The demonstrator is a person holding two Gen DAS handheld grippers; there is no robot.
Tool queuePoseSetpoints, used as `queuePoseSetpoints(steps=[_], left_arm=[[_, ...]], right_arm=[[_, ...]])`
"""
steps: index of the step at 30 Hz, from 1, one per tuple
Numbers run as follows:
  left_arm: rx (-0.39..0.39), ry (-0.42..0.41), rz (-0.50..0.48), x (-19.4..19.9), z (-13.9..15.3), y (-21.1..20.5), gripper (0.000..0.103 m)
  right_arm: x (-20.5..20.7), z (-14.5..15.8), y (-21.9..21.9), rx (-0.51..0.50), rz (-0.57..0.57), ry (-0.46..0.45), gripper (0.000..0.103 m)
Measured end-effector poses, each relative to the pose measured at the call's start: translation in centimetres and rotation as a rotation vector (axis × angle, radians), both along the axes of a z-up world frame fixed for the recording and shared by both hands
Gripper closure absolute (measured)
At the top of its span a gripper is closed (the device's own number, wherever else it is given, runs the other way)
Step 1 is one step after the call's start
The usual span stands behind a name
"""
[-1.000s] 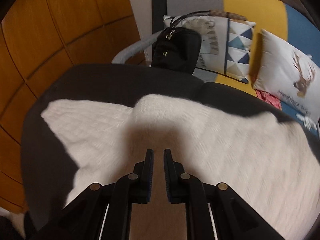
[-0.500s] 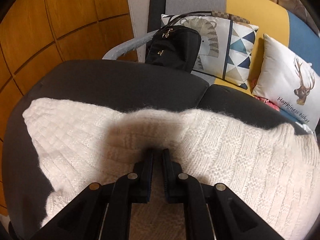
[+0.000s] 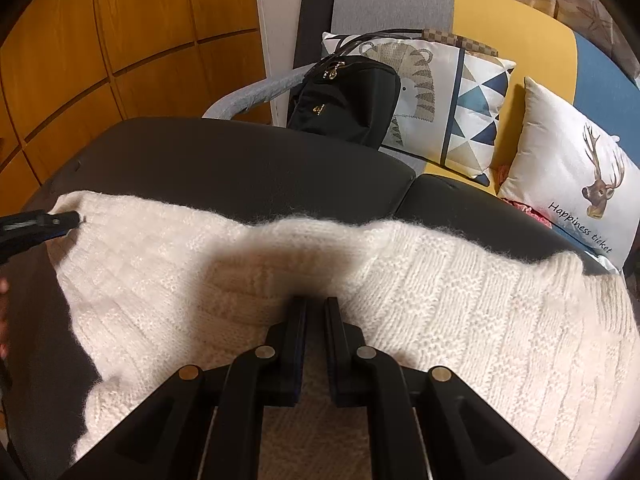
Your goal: Fold clothes
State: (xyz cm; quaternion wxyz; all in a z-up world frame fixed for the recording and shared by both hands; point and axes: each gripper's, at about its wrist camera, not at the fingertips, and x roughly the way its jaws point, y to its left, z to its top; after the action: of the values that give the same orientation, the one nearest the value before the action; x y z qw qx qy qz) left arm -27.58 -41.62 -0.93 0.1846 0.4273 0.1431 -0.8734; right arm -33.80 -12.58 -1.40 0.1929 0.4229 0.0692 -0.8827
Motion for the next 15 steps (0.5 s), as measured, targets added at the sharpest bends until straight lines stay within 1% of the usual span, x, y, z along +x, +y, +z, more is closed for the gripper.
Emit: queuePoseSetpoints(steps=[1,2,3,4,5,7,9,10,11,12,14,15], left_arm=[[-0.087,-0.013,-0.033,-0.4,-0.1,0.2,0.066],[-0.166,-0.035,-0.067,-0.7,-0.4,0.4,0.055],[-0.204,-0.039,-0.083,-0.8,-0.5,0.1,0.042],[-0.201,-0.039,-0.077,-0.9,-0.5,-0.6,0.036],[-0.174,-0.038,-0.046,-0.9,-0.6,-2.0,0.027],[-0.114,-0.03,0.044,-0.3,-0.9,-5.2,0.026],[-0.099,-0.025,0.093,0.2,-1.0,-7.7,0.024],[-0.122,-0.039,0.097,0.2,-1.1,-8.3,0.022],[-0.138,-0.047,0.092,0.2,-1.2,-8.7,0.017],[-0.139,-0.05,0.097,0.3,-1.3,-9.2,0.015],[-0.119,-0.044,0.122,0.9,-1.2,-10.0,0.015],[-0.126,-0.033,0.134,1.3,-0.9,-9.8,0.015]], right_arm=[[0.0,0.0,0.0,0.001,0.0,0.0,0.096],[0.0,0.0,-0.1,0.002,0.0,0.0,0.096],[0.0,0.0,0.0,0.0,0.0,0.0,0.096],[0.0,0.0,0.0,-0.002,0.0,-0.001,0.096],[-0.1,0.0,0.0,-0.004,0.0,-0.001,0.096],[-0.1,0.0,0.1,-0.005,0.001,-0.002,0.096],[-0.1,-0.1,0.0,-0.002,0.001,0.0,0.096],[0.0,-0.1,0.0,-0.001,0.001,0.001,0.096],[0.0,-0.1,0.0,0.003,0.001,0.003,0.096],[0.0,-0.1,0.0,0.005,0.001,0.004,0.096],[0.0,-0.1,-0.1,0.008,0.002,0.006,0.096],[0.0,-0.1,-0.1,0.008,0.002,0.007,0.096]])
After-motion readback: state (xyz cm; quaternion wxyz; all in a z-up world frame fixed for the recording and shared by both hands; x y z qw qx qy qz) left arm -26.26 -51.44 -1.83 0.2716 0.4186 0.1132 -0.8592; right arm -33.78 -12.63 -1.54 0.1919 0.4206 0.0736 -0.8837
